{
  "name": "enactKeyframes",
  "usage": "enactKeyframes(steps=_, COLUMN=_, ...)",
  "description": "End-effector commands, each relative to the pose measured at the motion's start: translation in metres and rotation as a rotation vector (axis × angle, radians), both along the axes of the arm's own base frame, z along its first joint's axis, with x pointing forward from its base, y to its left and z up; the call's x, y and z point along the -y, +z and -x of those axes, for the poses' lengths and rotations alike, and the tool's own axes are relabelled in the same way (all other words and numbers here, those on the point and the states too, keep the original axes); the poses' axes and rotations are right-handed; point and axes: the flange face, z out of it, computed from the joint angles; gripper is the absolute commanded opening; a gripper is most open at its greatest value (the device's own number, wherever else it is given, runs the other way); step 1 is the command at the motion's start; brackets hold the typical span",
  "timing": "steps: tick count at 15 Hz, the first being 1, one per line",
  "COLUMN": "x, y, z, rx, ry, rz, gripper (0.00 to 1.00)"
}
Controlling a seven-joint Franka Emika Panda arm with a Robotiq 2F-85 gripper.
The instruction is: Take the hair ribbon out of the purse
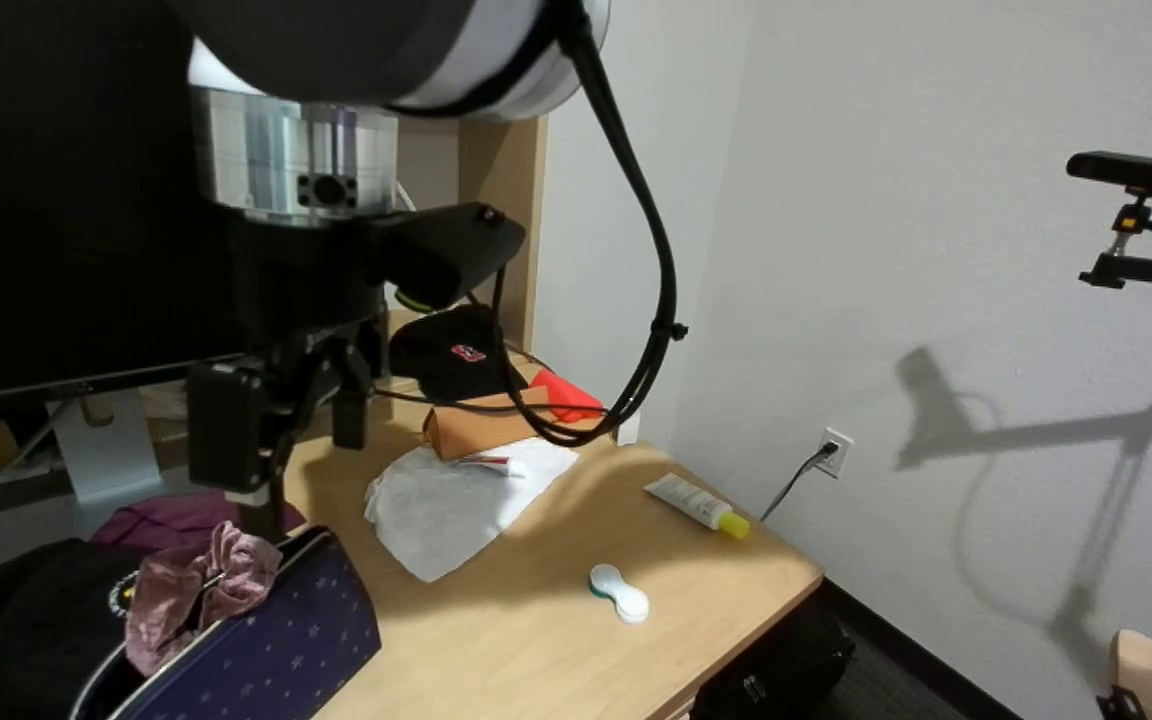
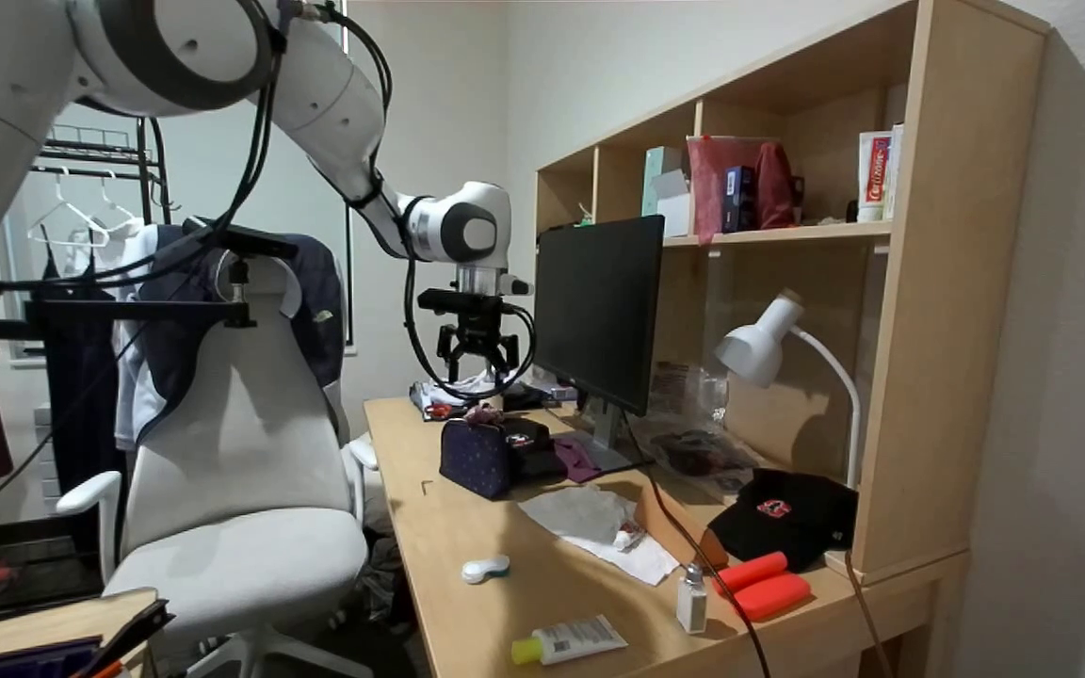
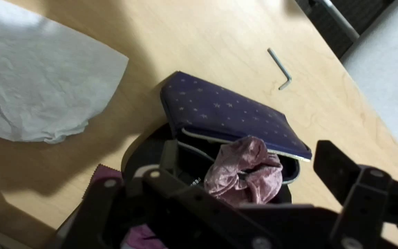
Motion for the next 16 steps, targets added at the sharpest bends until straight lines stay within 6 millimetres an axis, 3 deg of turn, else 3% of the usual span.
enactKeyframes(steps=1, x=-0.001, y=-0.001, z=-0.003, rx=0.005, ry=-0.009, rz=-0.014, gripper=1.0)
enactKeyframes(steps=8, x=-0.004, y=-0.008, z=-0.013, rx=0.042, ry=-0.109, rz=-0.009, gripper=1.0)
enactKeyframes(steps=16, x=-0.044, y=-0.032, z=-0.023, rx=0.042, ry=-0.148, rz=0.05, gripper=1.0)
